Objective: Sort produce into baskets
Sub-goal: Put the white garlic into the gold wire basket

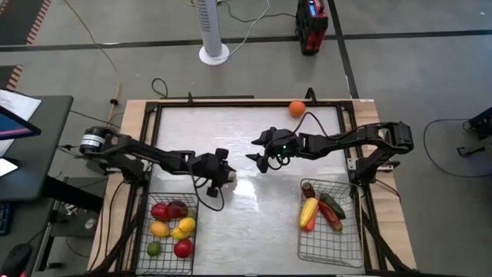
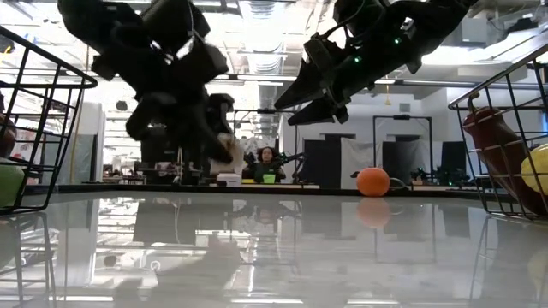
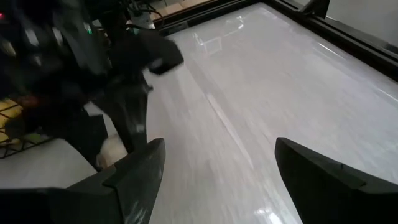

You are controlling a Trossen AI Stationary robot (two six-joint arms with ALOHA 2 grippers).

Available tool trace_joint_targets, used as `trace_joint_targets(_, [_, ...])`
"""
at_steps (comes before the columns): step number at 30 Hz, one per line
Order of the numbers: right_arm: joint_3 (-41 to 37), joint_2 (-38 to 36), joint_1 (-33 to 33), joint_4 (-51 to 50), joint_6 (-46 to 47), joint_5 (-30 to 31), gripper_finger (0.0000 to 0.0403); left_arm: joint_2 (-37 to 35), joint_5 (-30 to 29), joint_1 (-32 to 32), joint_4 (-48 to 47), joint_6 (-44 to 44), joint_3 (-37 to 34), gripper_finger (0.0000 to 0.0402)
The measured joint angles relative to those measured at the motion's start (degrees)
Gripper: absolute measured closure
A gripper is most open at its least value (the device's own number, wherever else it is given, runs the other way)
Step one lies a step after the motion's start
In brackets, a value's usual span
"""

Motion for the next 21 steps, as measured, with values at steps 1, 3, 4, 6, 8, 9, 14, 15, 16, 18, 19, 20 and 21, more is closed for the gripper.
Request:
trace_joint_targets(1, [0.00,-0.04,0.00,-0.03,0.00,-0.02,0.0072,-1.19,0.00,0.20,-0.35,-0.07,0.00,0.0249])
trace_joint_targets(3, [0.00,-0.69,0.00,-0.37,-0.10,-0.17,0.0072,-3.77,0.25,0.48,-1.24,-0.34,0.00,0.0246])
trace_joint_targets(4, [0.00,-1.20,0.00,-0.27,-0.26,-0.48,0.0072,-4.85,0.43,0.50,-1.03,-0.44,0.00,0.0241])
trace_joint_targets(6, [0.00,-3.09,0.00,-1.67,-0.26,-1.94,0.0072,-7.07,0.75,0.46,-1.07,-0.44,0.02,0.0233])
trace_joint_targets(8, [0.01,-5.61,0.31,-3.20,-0.28,-2.71,0.0072,-8.50,0.83,0.43,0.36,-0.42,0.02,0.0229])
trace_joint_targets(9, [0.02,-7.24,0.58,-4.73,-0.32,-2.70,0.0072,-8.97,0.83,0.44,1.42,-0.46,0.02,0.0228])
trace_joint_targets(14, [0.01,-15.71,2.98,-5.97,-2.84,0.46,0.0072,-7.07,2.14,0.41,15.33,-3.33,0.02,0.0227])
trace_joint_targets(15, [0.02,-17.28,3.36,-5.77,-3.61,1.04,0.0072,-6.14,3.19,0.28,18.43,-3.77,0.02,0.0227])
trace_joint_targets(16, [0.02,-18.71,3.66,-5.84,-4.15,1.19,0.0072,-5.05,4.25,0.12,22.05,-4.18,0.02,0.0226])
trace_joint_targets(18, [0.04,-21.37,3.89,-6.19,-4.39,1.20,0.0072,-2.90,5.32,-0.15,26.89,-5.29,0.83,0.0226])
trace_joint_targets(19, [0.04,-22.47,3.89,-6.44,-4.42,1.20,0.0072,-1.77,5.74,-0.29,27.55,-6.02,2.13,0.0226])
trace_joint_targets(20, [0.04,-23.52,3.87,-6.31,-4.43,1.20,0.0072,-0.45,6.16,-0.33,27.40,-6.71,4.07,0.0226])
trace_joint_targets(21, [0.04,-24.50,3.87,-6.49,-4.53,1.21,0.0072,0.85,6.68,-0.33,26.37,-7.47,6.32,0.0226])
